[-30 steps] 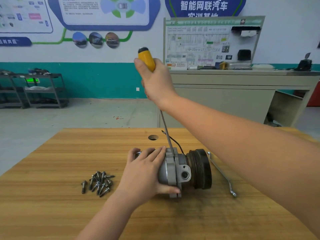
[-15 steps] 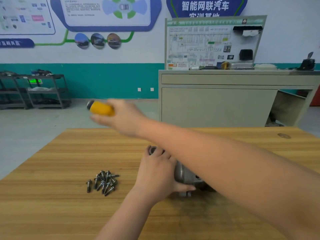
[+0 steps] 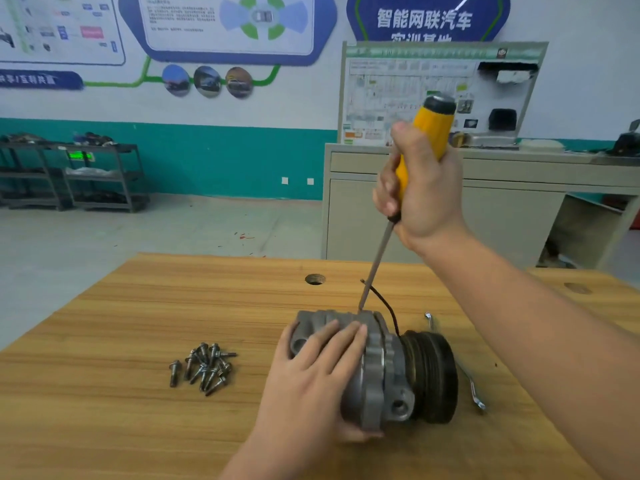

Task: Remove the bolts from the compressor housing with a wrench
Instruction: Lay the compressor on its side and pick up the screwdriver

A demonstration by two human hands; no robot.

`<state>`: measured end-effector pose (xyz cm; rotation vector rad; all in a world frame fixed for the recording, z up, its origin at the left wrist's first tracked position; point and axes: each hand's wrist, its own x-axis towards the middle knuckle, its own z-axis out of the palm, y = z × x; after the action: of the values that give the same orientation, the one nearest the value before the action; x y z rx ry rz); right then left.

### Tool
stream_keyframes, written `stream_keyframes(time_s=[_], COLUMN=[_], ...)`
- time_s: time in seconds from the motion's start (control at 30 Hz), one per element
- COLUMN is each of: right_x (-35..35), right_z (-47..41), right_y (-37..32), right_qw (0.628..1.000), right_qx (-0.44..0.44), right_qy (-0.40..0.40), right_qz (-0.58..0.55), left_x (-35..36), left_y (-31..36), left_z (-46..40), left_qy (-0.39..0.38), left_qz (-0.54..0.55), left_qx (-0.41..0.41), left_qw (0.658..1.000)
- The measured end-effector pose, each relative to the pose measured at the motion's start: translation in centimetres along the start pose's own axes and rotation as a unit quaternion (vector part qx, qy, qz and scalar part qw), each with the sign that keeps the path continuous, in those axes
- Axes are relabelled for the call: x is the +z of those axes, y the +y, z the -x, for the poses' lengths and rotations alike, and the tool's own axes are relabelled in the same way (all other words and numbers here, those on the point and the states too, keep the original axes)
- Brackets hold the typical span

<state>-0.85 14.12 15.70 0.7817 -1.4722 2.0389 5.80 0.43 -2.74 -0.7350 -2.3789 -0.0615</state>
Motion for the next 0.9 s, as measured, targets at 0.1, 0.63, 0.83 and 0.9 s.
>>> stream_keyframes(time_s=[0.1, 0.63, 0.83, 0.9], right_x=[-0.8, -1.9, -0.6, -0.6], right_z=[1.2, 5.0, 7.2, 8.0], right_y=[-0.2, -3.0, -2.9, -2.9], right_qw=[1.000, 0.998, 0.993, 0.990], right_qx=[-0.013, -0.061, -0.075, -0.079], right_qy=[-0.006, 0.017, -0.053, -0.087], right_qz=[0.005, 0.011, 0.079, 0.082], left_x=[1.0, -2.4, -4.2, -4.8], left_y=[0.9, 4.2, 4.9, 3.5], left_z=[2.5, 0.9, -0.7, -1.8], left_qy=[0.047, -0.137, -0.121, -0.164], left_qz=[0.026, 0.069, 0.035, 0.042], left_qx=[0.006, -0.131, -0.153, -0.163], left_qw=[0.999, 0.980, 0.980, 0.972])
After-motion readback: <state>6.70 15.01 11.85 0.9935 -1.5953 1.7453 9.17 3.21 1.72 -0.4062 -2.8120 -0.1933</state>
